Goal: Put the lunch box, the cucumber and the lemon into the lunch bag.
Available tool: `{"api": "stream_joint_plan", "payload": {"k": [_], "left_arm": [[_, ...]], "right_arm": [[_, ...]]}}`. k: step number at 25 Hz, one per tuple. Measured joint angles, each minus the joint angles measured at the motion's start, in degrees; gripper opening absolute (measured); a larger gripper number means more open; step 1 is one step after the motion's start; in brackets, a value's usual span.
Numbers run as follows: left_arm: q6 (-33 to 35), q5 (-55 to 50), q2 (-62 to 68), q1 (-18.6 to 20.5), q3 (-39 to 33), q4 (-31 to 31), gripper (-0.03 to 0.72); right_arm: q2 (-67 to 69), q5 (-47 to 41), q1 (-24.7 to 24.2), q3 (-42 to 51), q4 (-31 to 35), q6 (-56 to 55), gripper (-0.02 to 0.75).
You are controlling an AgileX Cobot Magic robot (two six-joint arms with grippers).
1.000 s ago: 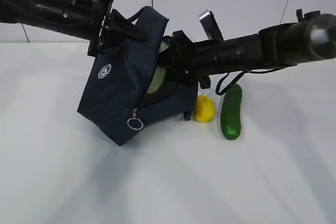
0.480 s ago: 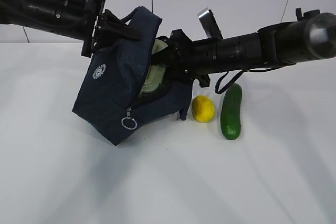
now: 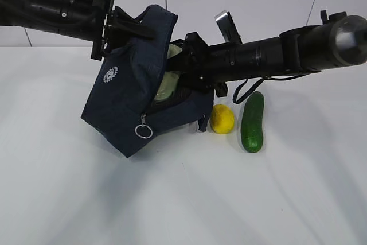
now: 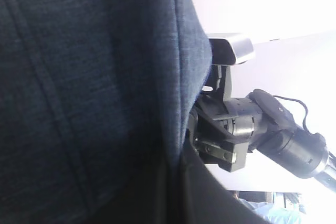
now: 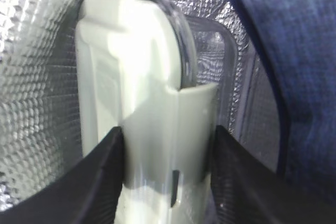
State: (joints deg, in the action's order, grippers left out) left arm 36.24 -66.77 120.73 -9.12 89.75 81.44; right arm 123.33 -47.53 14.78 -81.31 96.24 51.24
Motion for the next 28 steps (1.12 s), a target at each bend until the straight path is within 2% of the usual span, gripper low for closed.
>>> {"api": "stream_joint_plan", "payload": {"k": [16, 28], "left_arm": [[0.0, -0.05, 0.0, 0.0, 0.0, 0.0, -0.007], [0.0, -0.14, 0.11, 0.0, 0.0, -0.39, -0.008]], "right_arm": [[0.73, -0.13, 0.0, -0.14, 1.22, -1.53, 0.413], [0.73, -4.89, 0.0, -0.56, 2.2, -1.88, 0.412]]}}
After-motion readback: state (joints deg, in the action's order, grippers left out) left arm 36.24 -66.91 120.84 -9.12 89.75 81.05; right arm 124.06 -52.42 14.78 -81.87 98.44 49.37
